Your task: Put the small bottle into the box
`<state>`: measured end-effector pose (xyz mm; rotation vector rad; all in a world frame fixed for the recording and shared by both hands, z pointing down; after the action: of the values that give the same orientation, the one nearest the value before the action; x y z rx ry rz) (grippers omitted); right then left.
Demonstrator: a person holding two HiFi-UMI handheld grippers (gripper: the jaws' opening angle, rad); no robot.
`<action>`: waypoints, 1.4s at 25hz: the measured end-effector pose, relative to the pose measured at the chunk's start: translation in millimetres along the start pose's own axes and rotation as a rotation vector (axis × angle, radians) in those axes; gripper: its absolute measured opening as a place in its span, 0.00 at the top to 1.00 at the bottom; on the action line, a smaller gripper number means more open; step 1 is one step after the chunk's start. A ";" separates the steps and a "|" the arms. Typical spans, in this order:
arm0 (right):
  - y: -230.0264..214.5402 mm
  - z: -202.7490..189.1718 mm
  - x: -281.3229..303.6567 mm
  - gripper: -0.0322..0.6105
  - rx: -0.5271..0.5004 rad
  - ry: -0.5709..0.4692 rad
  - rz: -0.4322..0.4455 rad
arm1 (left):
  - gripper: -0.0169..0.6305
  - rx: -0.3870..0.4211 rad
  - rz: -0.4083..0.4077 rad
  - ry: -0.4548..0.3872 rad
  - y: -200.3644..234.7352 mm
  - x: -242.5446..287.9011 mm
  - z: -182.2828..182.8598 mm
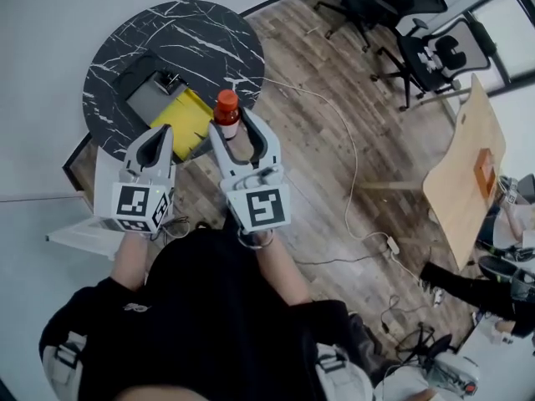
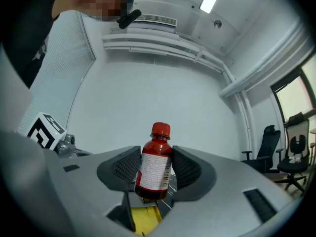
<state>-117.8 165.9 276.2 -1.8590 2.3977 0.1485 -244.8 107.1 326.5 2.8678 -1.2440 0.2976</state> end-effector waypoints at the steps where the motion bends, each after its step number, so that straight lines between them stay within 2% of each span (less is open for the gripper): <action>1: -10.6 -2.3 3.6 0.65 0.005 0.004 0.007 | 0.98 0.002 0.004 0.006 -3.2 10.3 0.7; 9: -90.3 -19.1 27.9 0.65 0.014 0.020 0.096 | 0.98 -0.058 0.020 0.090 -31.6 93.3 -4.0; 17: -131.5 -43.9 55.9 0.65 0.058 0.049 0.240 | 0.97 -0.080 0.147 0.149 -24.3 128.1 -9.7; 27: -123.5 -87.4 114.2 0.65 0.105 0.135 0.417 | 0.98 -0.155 0.324 0.246 28.1 123.3 -48.5; 31: -112.5 -110.1 139.6 0.65 0.116 0.202 0.490 | 0.98 -0.192 0.323 0.303 43.0 130.1 -70.3; 33: -104.3 -121.3 154.7 0.65 0.157 0.237 0.550 | 0.98 -0.208 0.306 0.337 49.1 134.8 -80.6; 35: -95.6 -134.0 170.6 0.65 0.135 0.276 0.617 | 0.97 -0.227 0.301 0.357 58.2 140.5 -90.9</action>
<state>-70.3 -40.1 383.5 -1.0910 3.0051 -0.2345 -208.7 -27.5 435.9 2.3066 -1.5136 0.5960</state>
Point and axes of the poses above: the fingertips, and each gripper's own axes: x forward along the fingers, y to its left, z out of its top, the point moved 3 cm from there along -x, backward along the fingers, and after that the axes turned 9 degrees about z, right-handed, at the moved point
